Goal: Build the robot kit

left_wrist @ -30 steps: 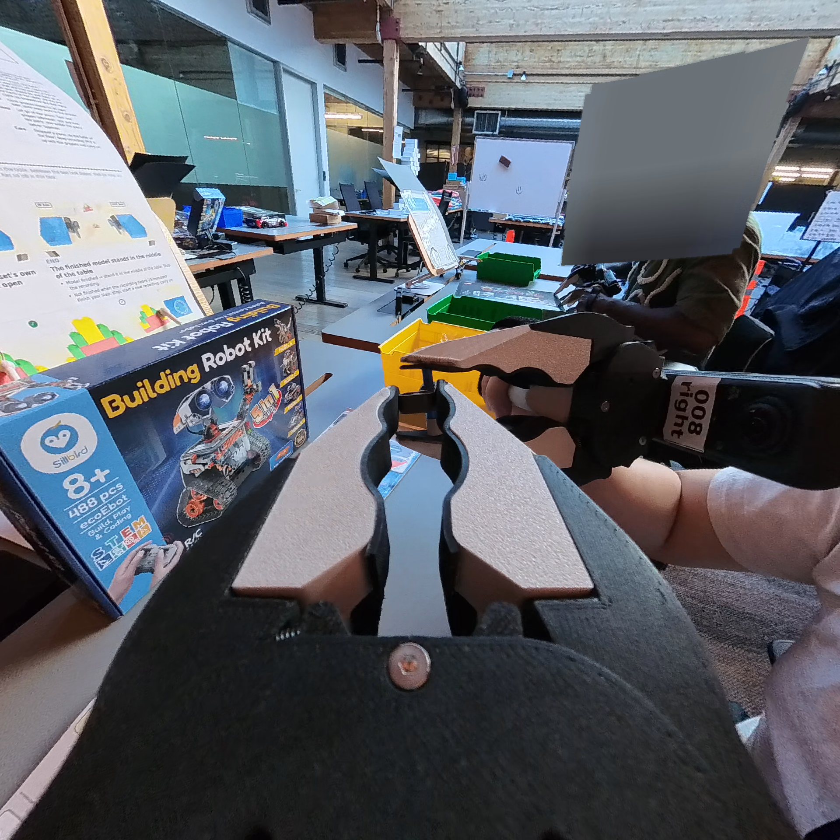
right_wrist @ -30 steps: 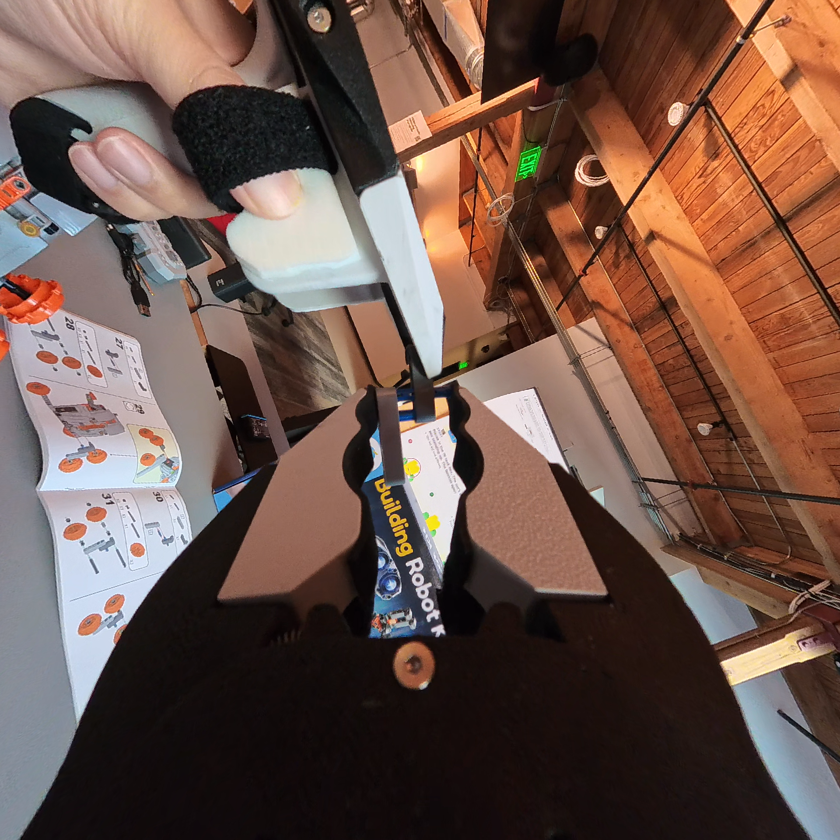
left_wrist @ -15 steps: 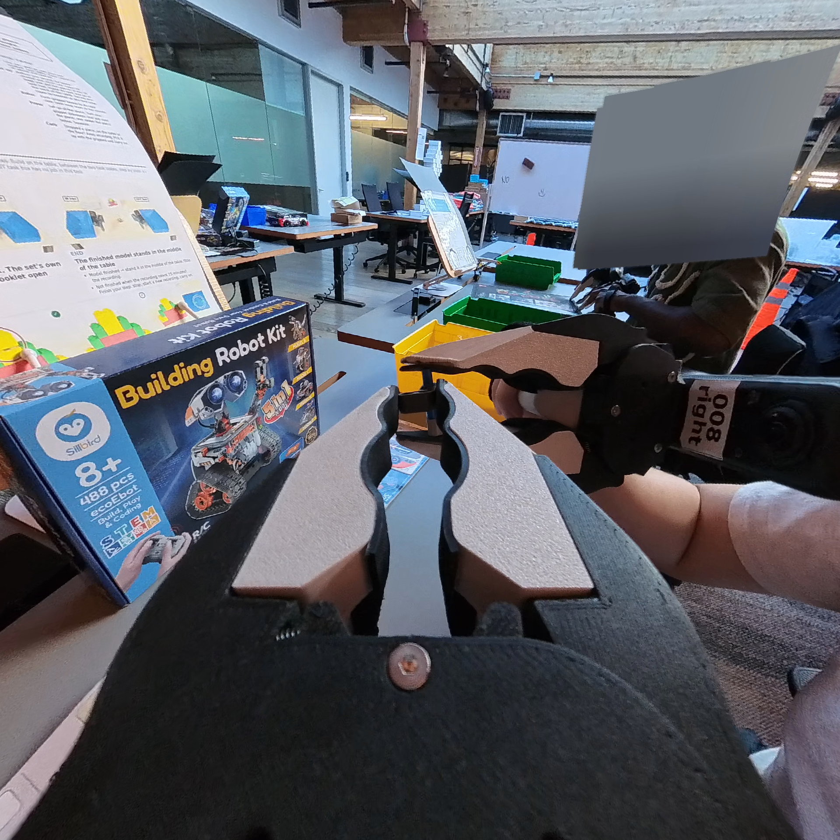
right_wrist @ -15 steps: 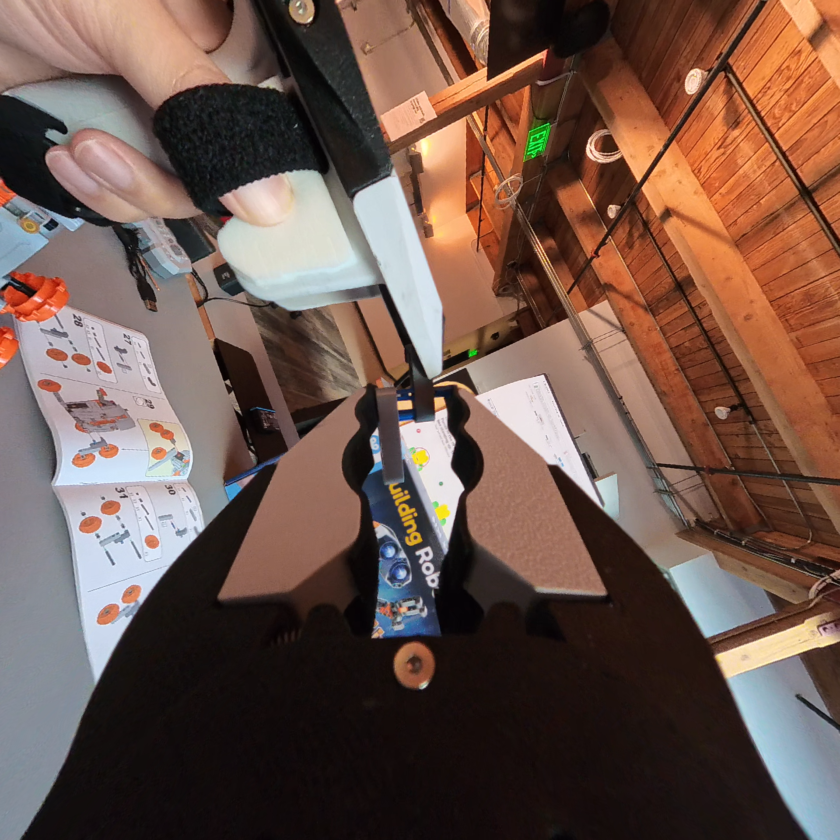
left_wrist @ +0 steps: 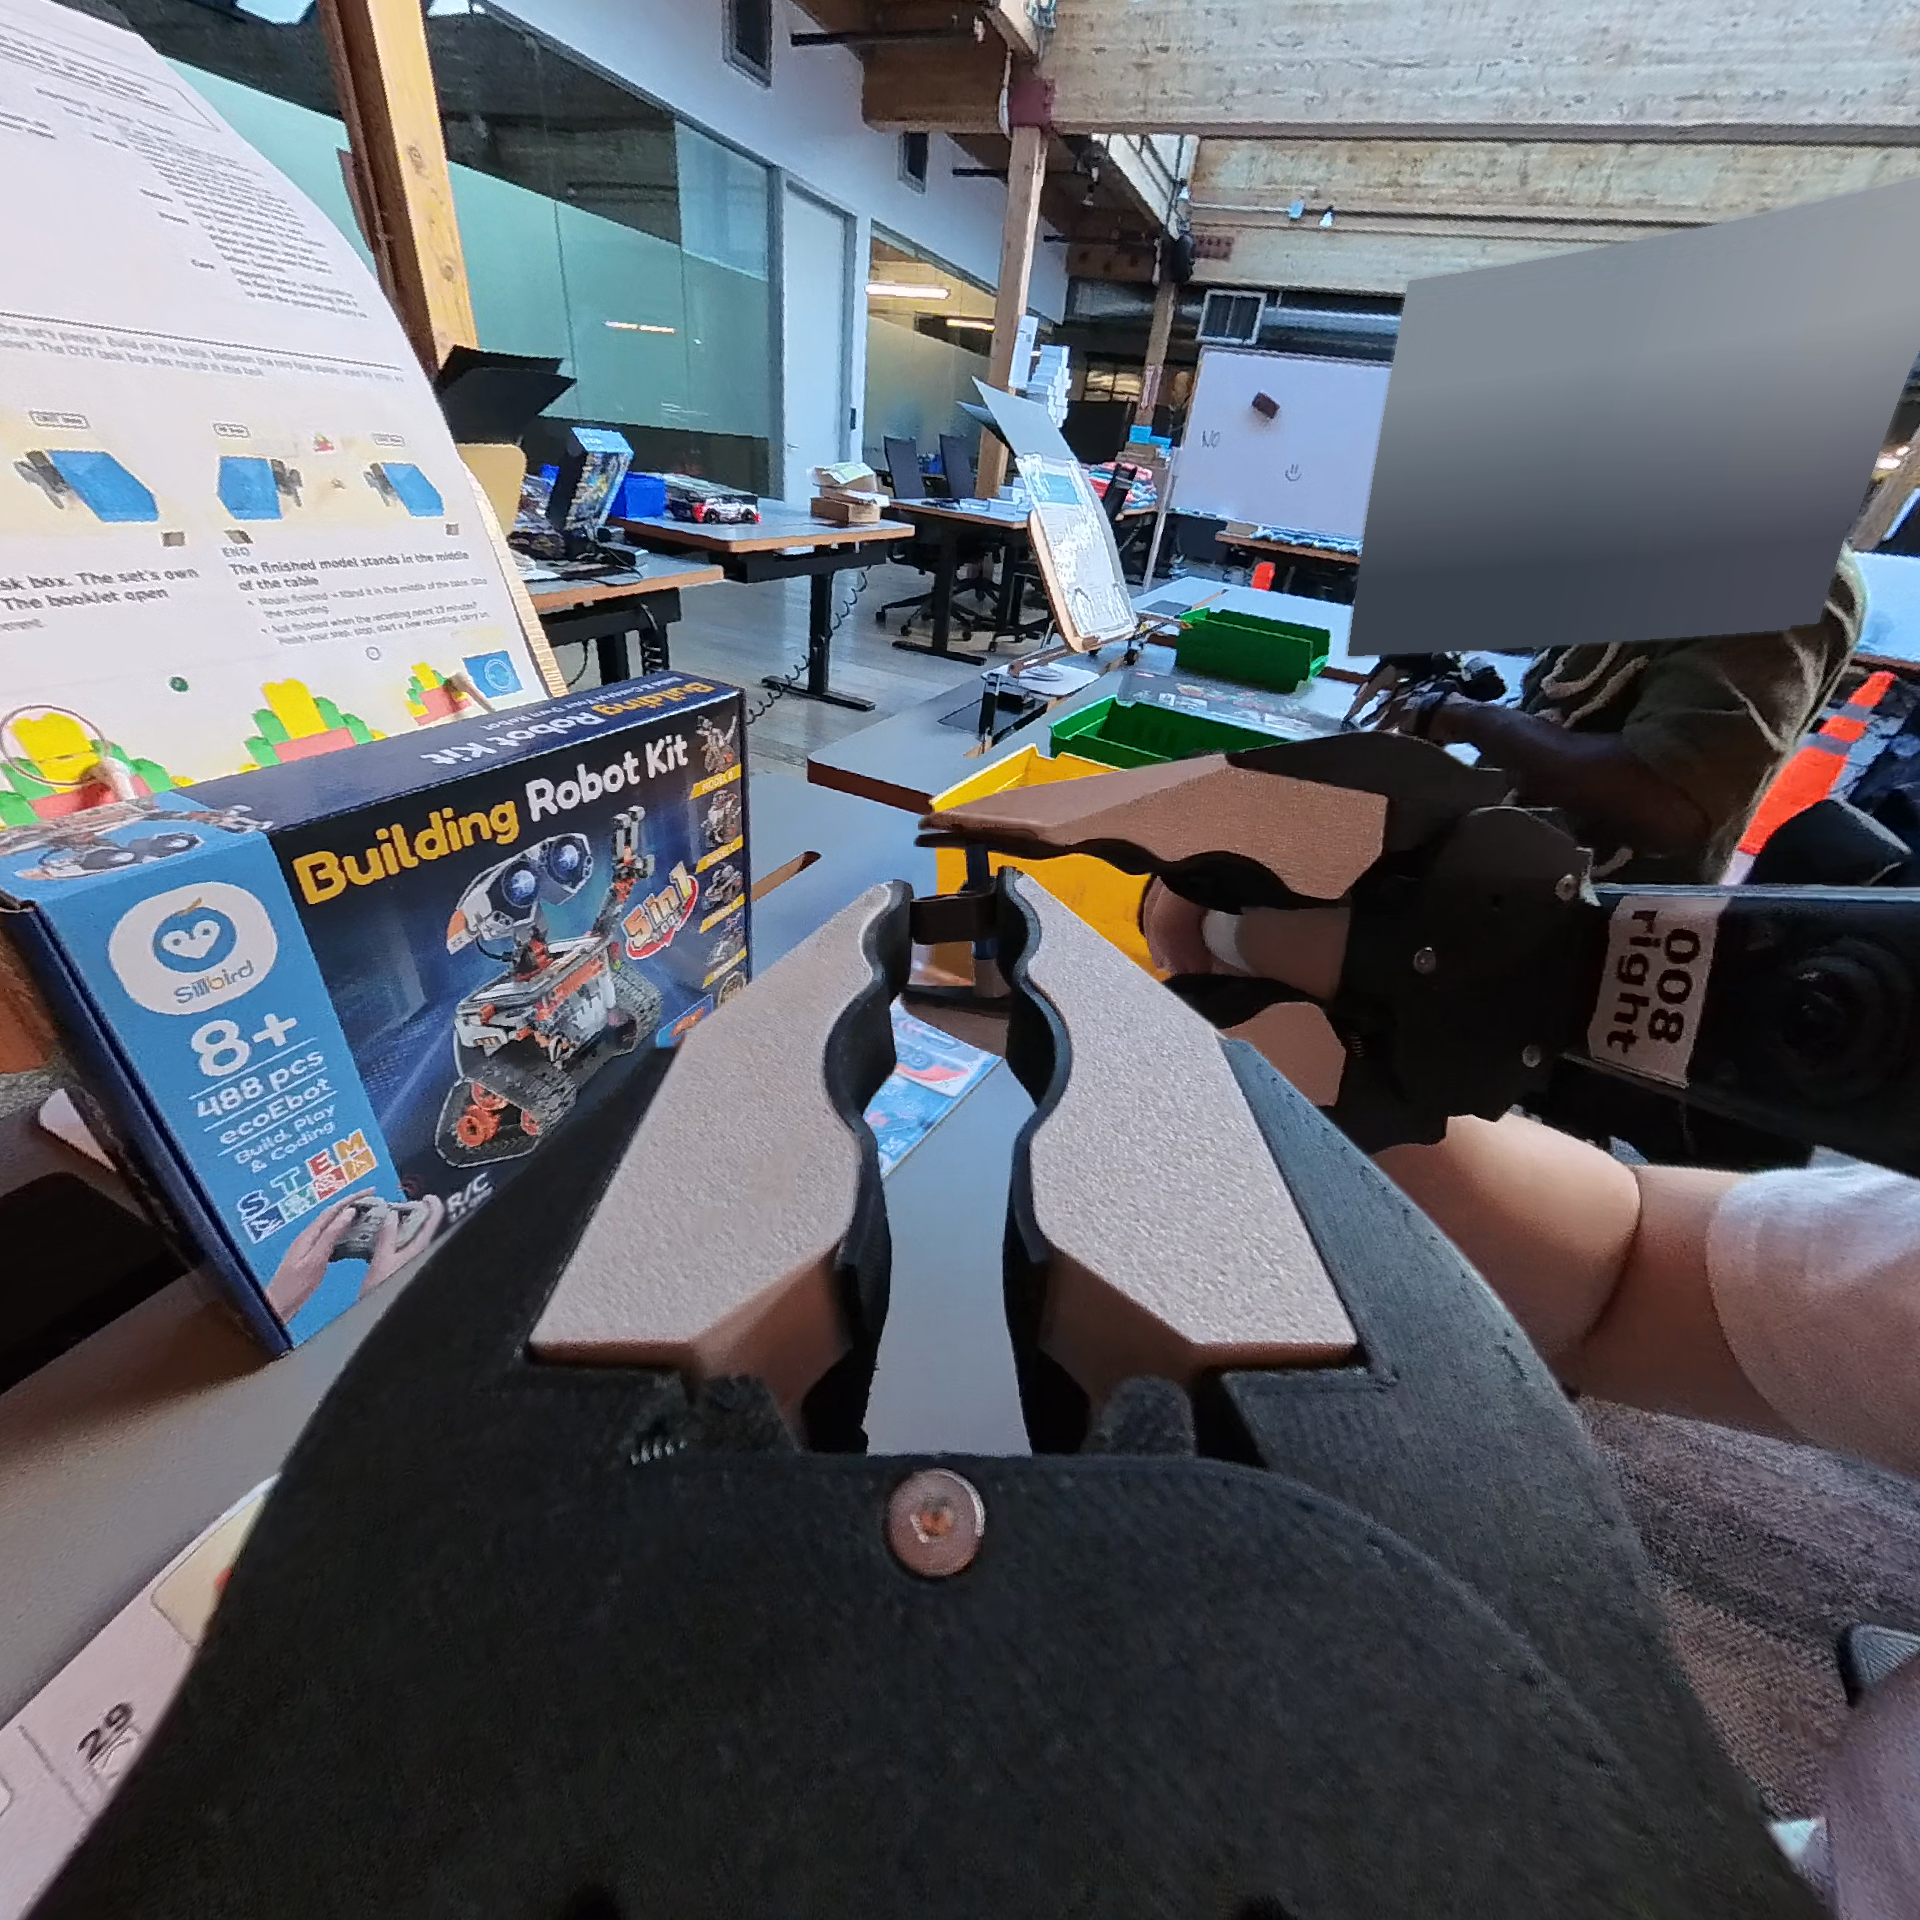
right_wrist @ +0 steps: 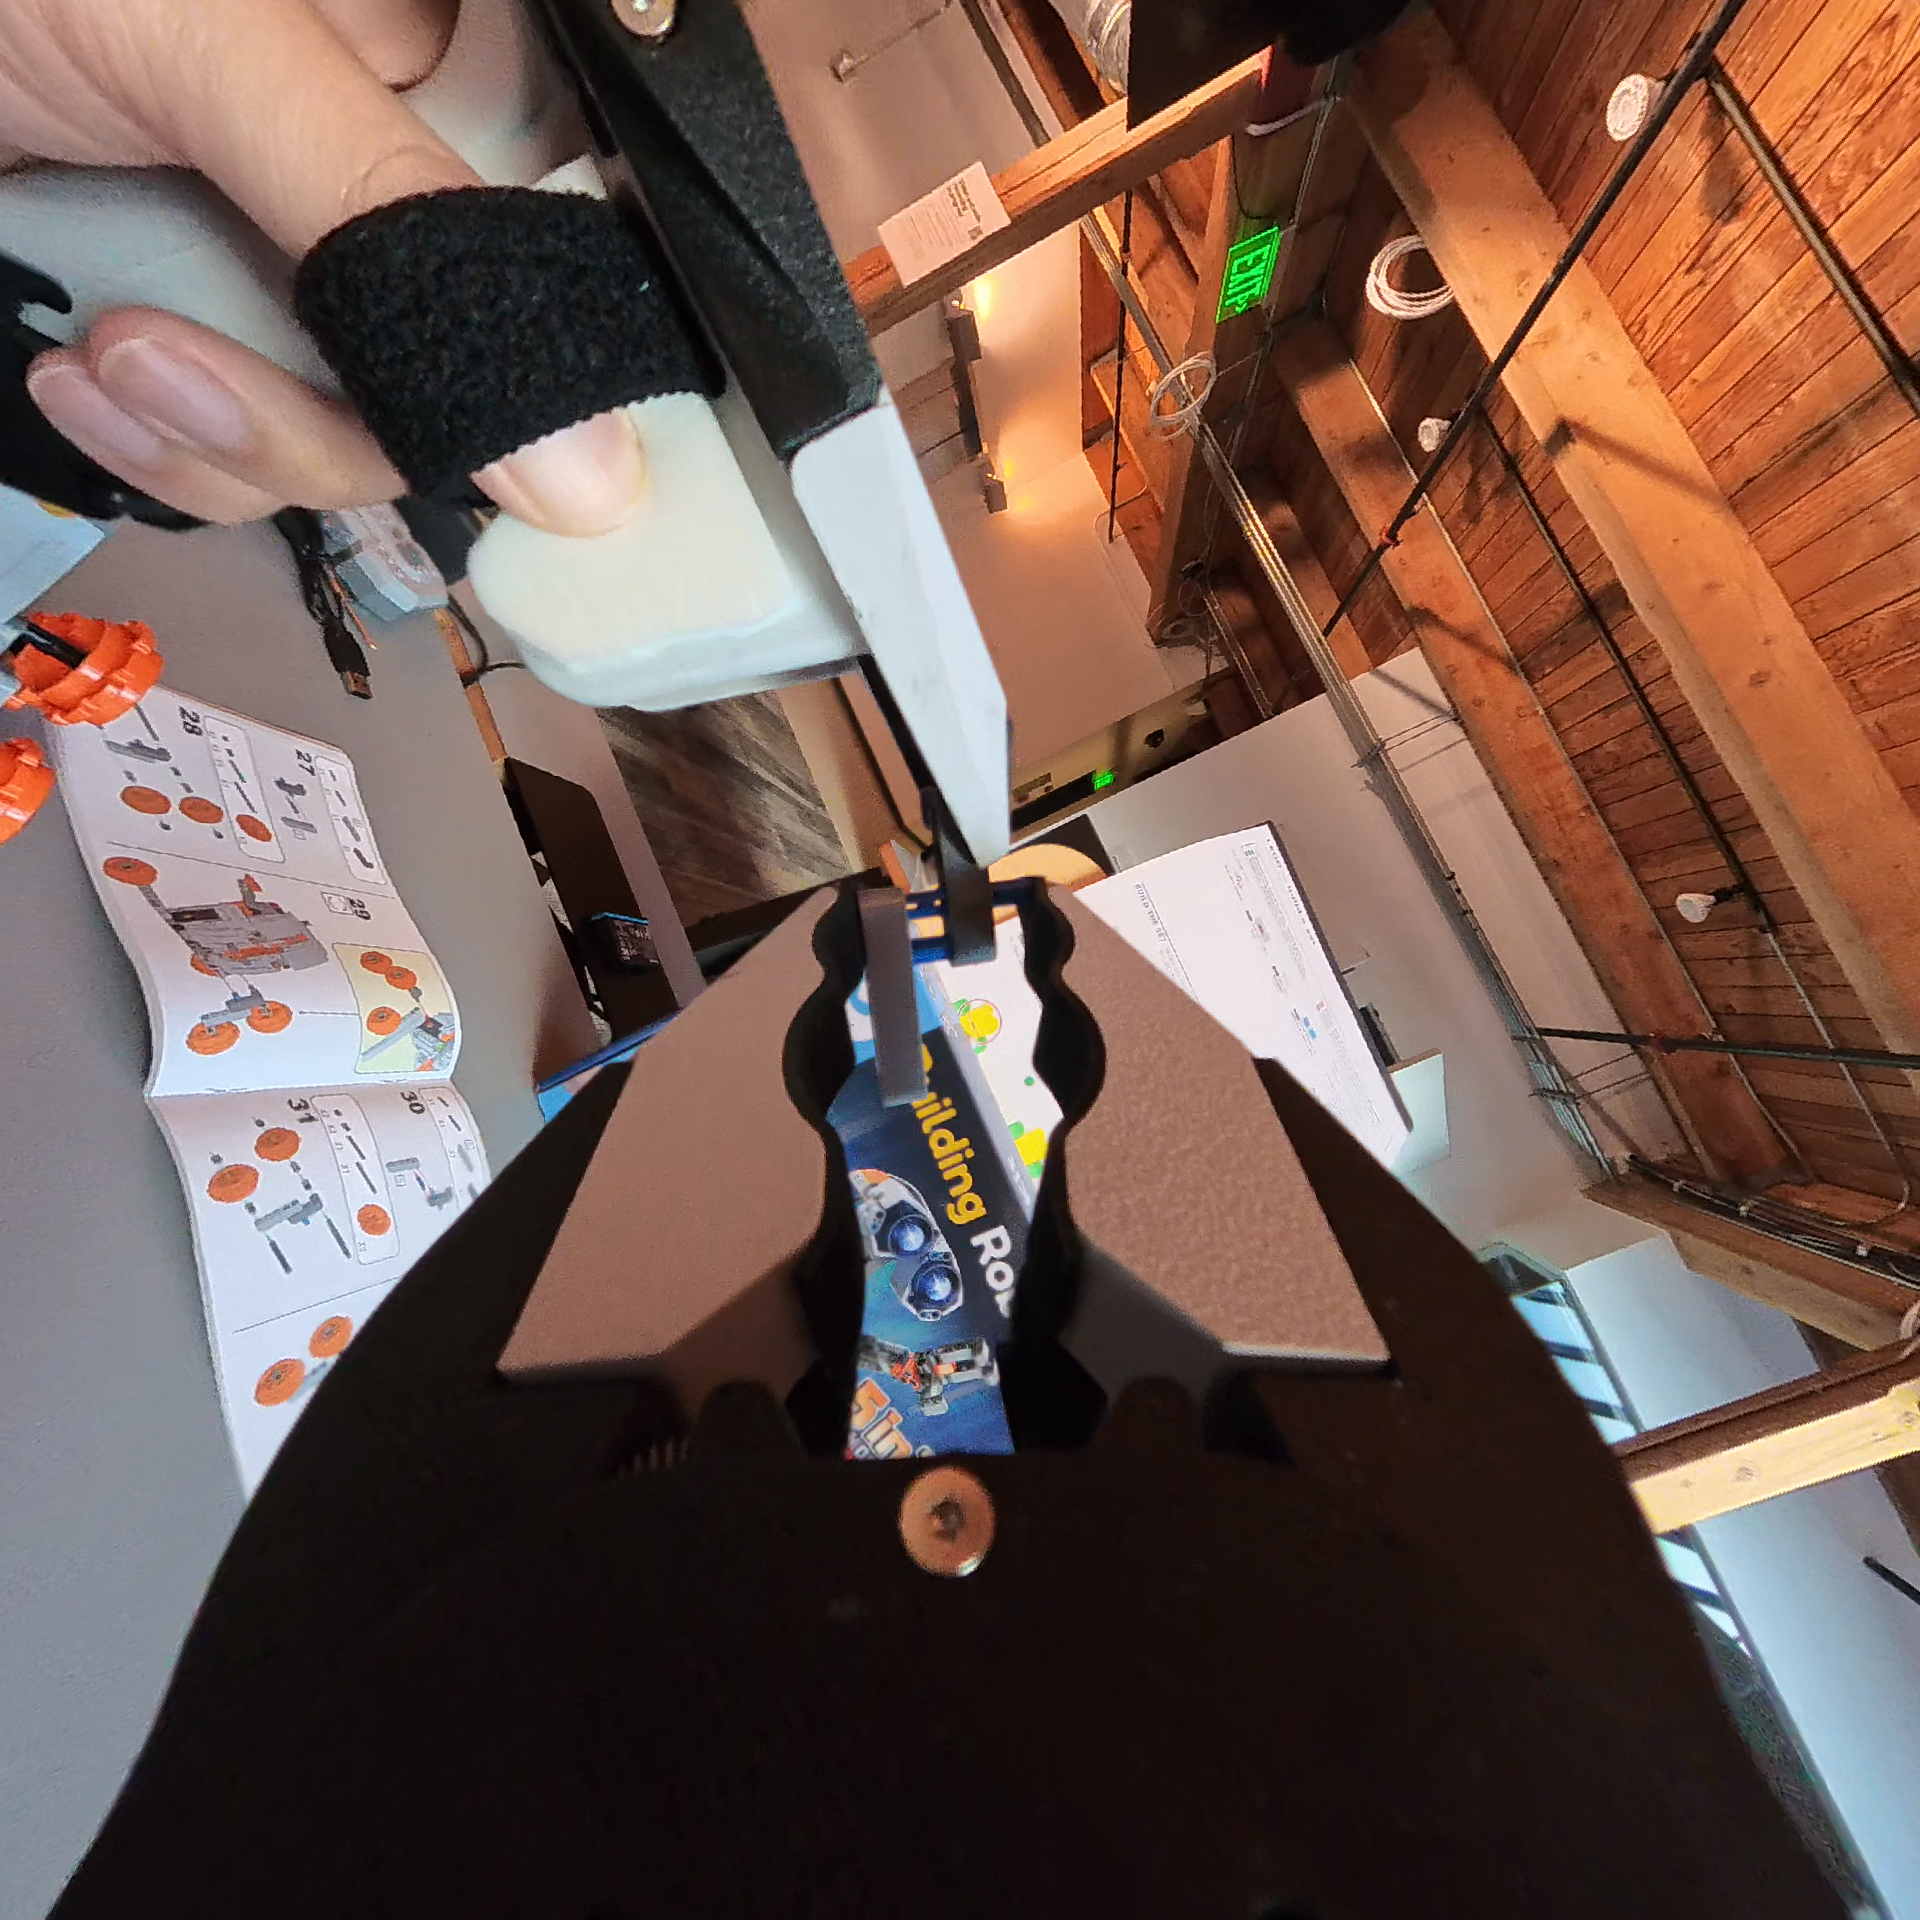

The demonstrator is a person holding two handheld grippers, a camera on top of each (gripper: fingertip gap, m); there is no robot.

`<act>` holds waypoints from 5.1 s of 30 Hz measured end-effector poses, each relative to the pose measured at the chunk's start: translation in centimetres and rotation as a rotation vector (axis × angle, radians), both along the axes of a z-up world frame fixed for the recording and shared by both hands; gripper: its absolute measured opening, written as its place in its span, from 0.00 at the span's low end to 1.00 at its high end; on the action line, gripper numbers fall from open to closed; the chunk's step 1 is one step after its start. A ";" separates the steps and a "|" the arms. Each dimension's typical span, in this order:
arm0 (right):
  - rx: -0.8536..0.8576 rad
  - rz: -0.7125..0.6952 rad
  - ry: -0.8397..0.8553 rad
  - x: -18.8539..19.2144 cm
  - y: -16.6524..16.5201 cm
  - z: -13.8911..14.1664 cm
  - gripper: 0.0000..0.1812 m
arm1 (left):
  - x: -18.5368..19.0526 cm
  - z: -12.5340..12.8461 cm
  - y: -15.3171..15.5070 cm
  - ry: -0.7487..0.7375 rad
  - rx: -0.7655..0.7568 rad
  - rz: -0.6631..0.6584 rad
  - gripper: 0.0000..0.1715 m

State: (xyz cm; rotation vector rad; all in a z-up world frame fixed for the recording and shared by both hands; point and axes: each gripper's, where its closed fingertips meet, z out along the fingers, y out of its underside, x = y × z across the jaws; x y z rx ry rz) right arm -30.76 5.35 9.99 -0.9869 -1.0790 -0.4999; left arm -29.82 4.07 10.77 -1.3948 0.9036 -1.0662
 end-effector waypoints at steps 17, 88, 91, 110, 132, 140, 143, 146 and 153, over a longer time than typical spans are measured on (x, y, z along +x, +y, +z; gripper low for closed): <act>0.094 -0.004 -0.058 -0.3 -0.2 0.1 0.17 | -0.3 0.0 -0.2 0.079 0.094 0.034 0.08; 0.080 -0.010 -0.113 -0.6 -0.1 -0.4 0.17 | -1.5 0.9 -0.5 0.000 0.062 -0.073 0.11; 0.084 -0.004 -0.108 -0.7 -0.3 -0.3 0.17 | -1.9 0.9 -0.8 0.001 0.027 -0.117 0.14; 0.064 -0.005 -0.082 -0.6 -0.1 -0.6 0.17 | -0.5 -0.6 -0.3 0.100 0.120 -0.030 0.08; -0.118 0.004 -0.137 -0.4 1.6 -3.6 0.08 | 0.1 -2.9 0.3 0.150 -0.066 -0.098 0.14; -0.374 0.029 -0.168 -0.4 2.4 -7.4 0.09 | 0.6 -7.2 1.7 0.386 -0.042 -0.008 0.04; -0.498 0.052 -0.154 -0.2 2.6 -9.0 0.10 | 0.6 -8.5 2.1 0.400 -0.123 -0.038 0.04; -0.646 0.098 -0.089 0.1 3.0 -10.5 0.10 | 0.4 -9.6 2.6 0.403 -0.210 -0.054 0.03; -1.149 0.175 -0.194 1.0 2.1 -20.6 0.03 | -2.5 -9.3 4.8 0.404 -0.264 0.060 0.03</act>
